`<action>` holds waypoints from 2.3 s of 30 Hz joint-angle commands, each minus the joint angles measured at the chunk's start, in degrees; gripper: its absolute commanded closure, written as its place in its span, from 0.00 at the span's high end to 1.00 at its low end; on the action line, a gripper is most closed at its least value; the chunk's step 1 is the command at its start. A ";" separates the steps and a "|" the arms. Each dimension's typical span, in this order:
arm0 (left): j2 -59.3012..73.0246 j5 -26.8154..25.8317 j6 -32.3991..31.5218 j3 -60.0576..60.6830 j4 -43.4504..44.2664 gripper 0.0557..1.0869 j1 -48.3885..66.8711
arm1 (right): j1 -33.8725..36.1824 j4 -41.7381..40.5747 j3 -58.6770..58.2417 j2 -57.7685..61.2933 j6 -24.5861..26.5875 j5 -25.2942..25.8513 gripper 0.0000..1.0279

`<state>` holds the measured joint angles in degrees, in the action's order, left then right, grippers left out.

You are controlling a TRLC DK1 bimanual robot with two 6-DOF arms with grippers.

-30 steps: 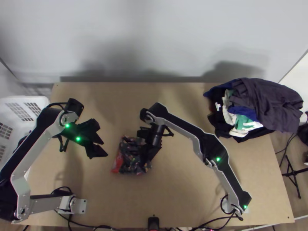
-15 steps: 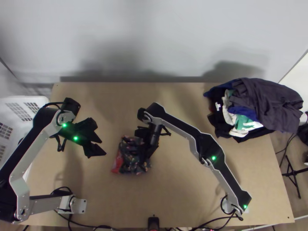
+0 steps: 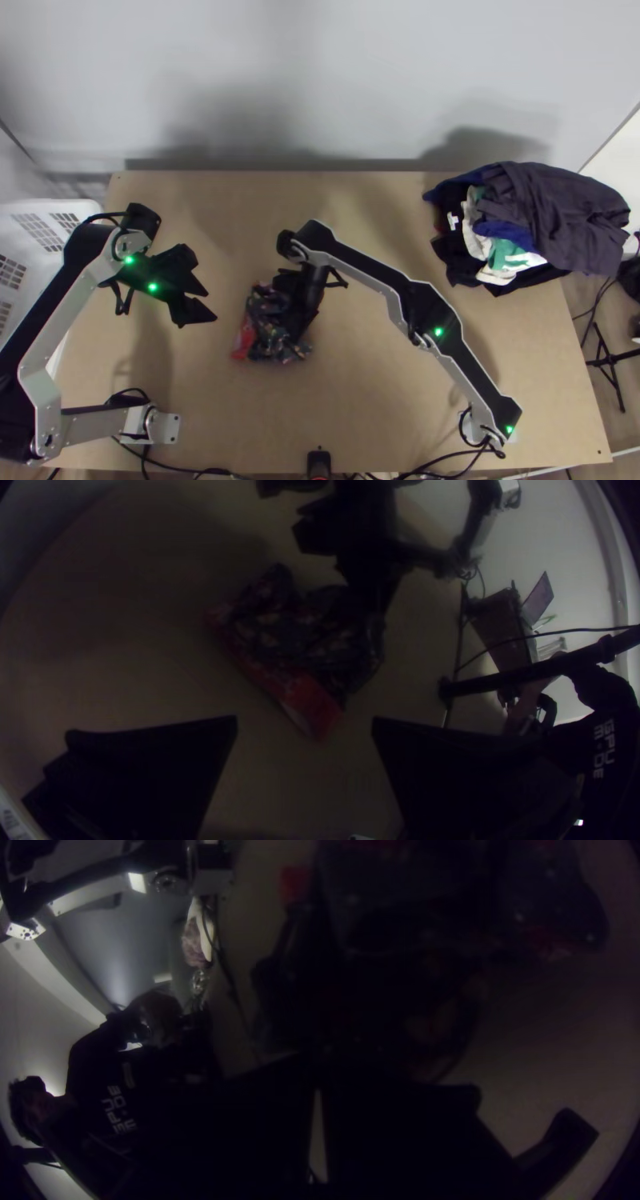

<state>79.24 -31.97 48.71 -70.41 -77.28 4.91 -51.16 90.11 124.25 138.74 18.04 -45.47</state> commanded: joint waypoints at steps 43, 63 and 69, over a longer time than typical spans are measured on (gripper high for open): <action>-5.06 -0.11 1.39 5.64 -0.07 0.95 -6.40 | -11.51 -38.78 10.93 5.32 -6.44 22.89 0.04; -6.38 -1.96 -0.81 1.42 -0.86 0.95 -6.31 | -3.69 -26.56 9.08 -6.81 -9.87 19.99 0.95; -7.35 -1.87 -0.37 5.72 -0.95 0.95 -4.03 | 2.29 -15.31 2.76 -5.76 -9.96 12.43 0.95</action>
<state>72.77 -33.65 48.23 -67.61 -78.15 -0.73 -54.35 65.45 131.83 133.69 7.68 -26.94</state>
